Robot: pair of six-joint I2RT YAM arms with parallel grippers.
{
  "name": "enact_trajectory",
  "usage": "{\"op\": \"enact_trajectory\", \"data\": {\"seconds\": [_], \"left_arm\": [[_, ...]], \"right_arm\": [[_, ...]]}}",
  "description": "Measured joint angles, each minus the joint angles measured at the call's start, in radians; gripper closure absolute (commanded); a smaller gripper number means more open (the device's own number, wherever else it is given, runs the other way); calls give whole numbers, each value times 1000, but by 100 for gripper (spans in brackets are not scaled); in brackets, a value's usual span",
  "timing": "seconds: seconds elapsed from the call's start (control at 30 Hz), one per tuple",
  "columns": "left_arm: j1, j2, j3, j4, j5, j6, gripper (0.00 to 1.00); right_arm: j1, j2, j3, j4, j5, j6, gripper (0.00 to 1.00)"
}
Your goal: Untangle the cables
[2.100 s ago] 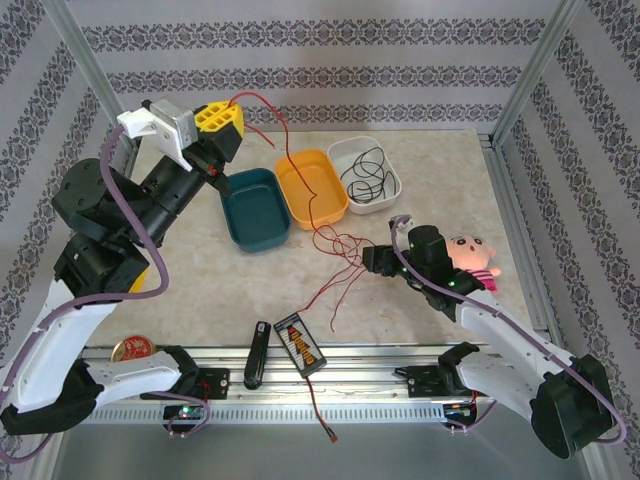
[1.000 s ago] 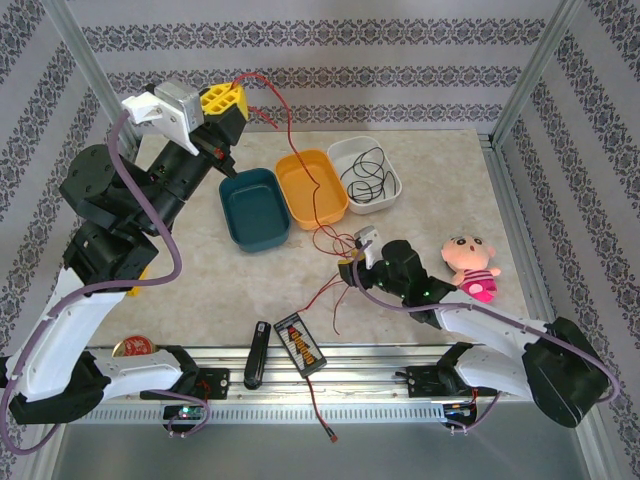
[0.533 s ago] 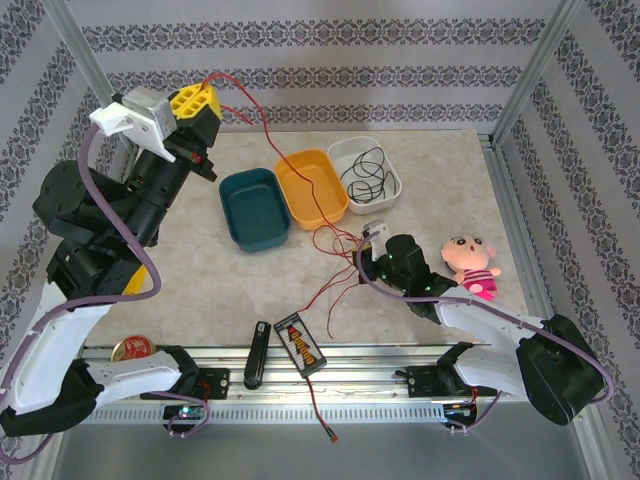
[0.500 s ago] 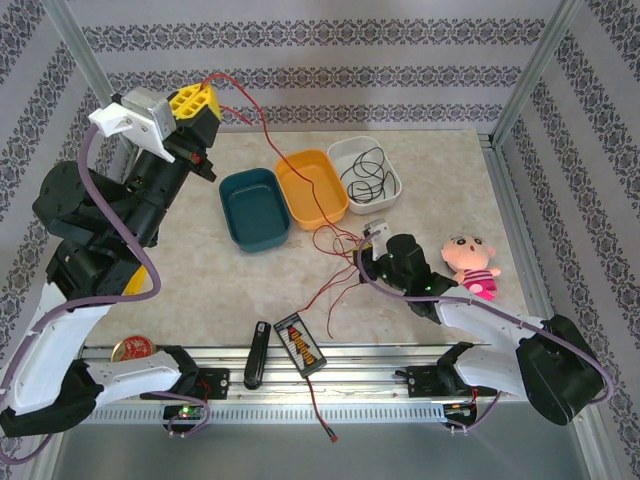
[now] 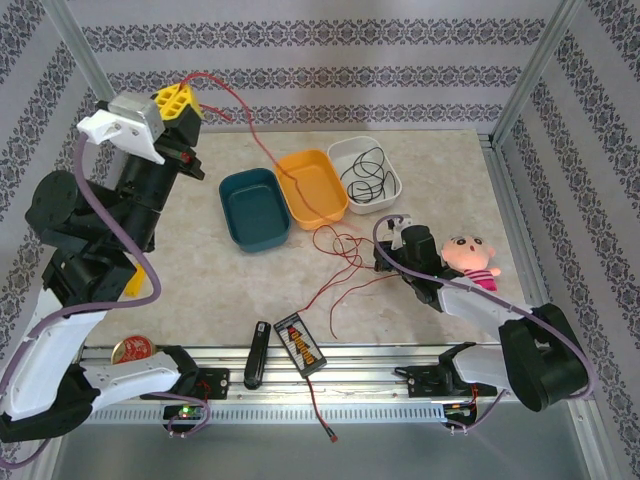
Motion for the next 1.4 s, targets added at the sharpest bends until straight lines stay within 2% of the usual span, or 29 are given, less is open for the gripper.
{"op": "enact_trajectory", "data": {"seconds": [0.3, 0.57, 0.63, 0.73, 0.8, 0.93, 1.1, 1.4], "left_arm": [[0, -53, -8, 49, -31, 21, 100], [0, -13, -8, 51, -61, 50, 100], [0, 11, -8, 51, -79, 64, 100], [0, 53, -7, 51, -109, 84, 100], [6, 84, 0, 51, -124, 96, 100], [31, 148, 6, 43, -142, 110, 100], [87, 203, 59, 10, -140, 101, 100], [280, 299, 124, -66, -81, -26, 100]], "right_arm": [[-32, 36, 0, -3, -24, 29, 100], [-32, 0, 19, -68, -23, 40, 99], [-32, -14, 35, -90, -19, 48, 92], [-32, -27, 61, -121, -12, 60, 71], [-32, -30, 71, -132, -9, 68, 63], [-32, -30, 84, -159, -16, 78, 56], [-32, -30, 110, -192, -20, 82, 53], [-32, -36, 129, -221, -23, 101, 49]]}}
